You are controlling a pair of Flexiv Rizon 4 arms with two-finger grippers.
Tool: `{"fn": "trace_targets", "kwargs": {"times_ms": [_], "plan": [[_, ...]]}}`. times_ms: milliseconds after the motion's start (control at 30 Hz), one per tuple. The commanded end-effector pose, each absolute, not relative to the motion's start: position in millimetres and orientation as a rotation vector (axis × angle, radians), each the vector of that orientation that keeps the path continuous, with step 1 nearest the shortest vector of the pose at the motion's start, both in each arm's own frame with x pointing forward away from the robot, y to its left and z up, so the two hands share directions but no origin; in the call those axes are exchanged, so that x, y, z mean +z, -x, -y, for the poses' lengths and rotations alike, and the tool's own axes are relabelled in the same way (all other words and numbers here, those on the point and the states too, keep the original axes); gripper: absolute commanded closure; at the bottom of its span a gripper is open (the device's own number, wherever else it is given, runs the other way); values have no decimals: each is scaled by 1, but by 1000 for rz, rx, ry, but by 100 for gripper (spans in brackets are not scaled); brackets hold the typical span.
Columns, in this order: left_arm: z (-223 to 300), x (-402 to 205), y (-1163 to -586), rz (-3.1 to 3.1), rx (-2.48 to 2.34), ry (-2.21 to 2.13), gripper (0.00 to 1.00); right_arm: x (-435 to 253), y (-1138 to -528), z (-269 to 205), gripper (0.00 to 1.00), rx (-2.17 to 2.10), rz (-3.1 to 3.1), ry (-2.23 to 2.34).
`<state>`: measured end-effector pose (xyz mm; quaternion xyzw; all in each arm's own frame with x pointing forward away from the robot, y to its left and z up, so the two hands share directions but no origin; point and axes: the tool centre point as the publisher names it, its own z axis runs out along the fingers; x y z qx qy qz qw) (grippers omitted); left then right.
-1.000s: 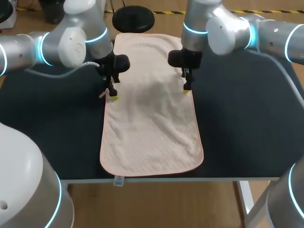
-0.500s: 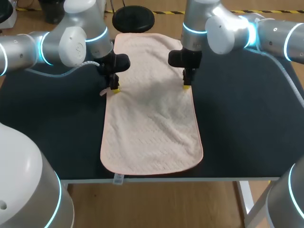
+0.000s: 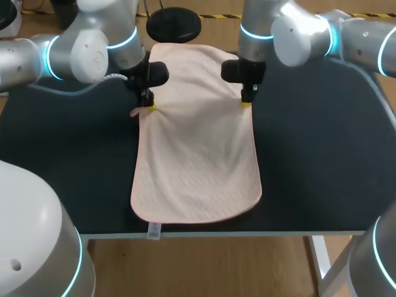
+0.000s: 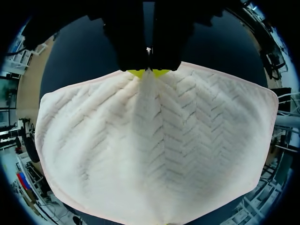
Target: Fold the towel
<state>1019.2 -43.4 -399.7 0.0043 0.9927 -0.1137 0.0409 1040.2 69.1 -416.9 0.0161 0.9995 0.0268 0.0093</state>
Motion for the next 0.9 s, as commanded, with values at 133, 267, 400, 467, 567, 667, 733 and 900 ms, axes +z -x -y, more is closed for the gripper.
{"fn": "trace_targets", "kwargs": {"times_ms": [133, 267, 400, 467, 567, 667, 733, 900], "plan": [[36, -344, -1007, -2981, -300, 5, 100, -365, -1036, -59, 100, 62, -3069, -30], [35, -318, -1012, -2949, -286, 24, 65, -347, -1042, -59, 100, 62, -3050, -9], [37, -291, -1017, -2897, -283, 10, 100, -321, -1049, -61, 100, 61, -3032, 39], [39, -278, -1020, -2865, -251, -3, 100, -307, -1054, -62, 100, 53, -3014, 64], [41, -258, -1025, -2839, -260, -4, 100, -288, -1059, -61, 100, 62, -2987, 77], [42, -245, -1032, -2839, -242, 8, 100, -276, -1062, -62, 100, 61, -2970, 83], [43, -240, -1032, -2824, -238, -1, 100, -272, -1062, -62, 100, 59, -2957, 86], [43, -242, -1030, -2833, -223, 13, 100, -275, -1059, -65, 100, 81, -2962, 103]]}}
